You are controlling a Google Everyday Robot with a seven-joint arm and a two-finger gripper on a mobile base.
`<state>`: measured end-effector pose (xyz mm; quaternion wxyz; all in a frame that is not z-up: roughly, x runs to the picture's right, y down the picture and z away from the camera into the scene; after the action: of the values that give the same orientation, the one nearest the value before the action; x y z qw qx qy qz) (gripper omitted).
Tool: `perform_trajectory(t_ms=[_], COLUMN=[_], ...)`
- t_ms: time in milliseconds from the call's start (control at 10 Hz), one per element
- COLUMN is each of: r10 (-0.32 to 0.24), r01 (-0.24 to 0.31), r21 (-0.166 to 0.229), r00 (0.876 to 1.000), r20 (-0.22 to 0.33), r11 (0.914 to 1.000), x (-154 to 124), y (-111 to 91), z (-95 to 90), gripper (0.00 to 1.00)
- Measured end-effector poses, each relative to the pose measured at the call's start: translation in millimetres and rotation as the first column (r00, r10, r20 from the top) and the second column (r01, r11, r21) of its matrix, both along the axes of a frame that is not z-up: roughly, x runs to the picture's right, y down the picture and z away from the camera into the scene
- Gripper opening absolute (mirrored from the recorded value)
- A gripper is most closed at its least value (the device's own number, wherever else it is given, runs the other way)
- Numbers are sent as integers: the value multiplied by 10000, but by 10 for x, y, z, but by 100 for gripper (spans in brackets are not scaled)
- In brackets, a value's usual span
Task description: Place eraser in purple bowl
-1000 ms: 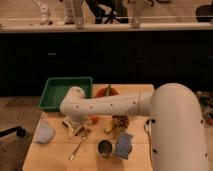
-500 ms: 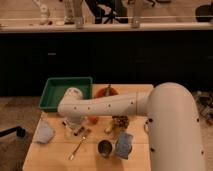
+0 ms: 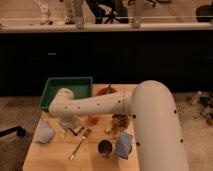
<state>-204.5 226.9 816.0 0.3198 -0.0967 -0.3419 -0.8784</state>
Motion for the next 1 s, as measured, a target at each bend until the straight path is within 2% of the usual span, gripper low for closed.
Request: perform_trajectory(t_ms=[400,900,1000], r10=[-205,-37,18], r01=[206,33,-24], r21=[-255,-399,-455], r00=[9998,9999,9999], r20=[7,-102,-121], r11=[9995,9992,9990], x=[4,161,187], y=[23,-27,-21], z=[133,235,257], gripper=[80,79,73])
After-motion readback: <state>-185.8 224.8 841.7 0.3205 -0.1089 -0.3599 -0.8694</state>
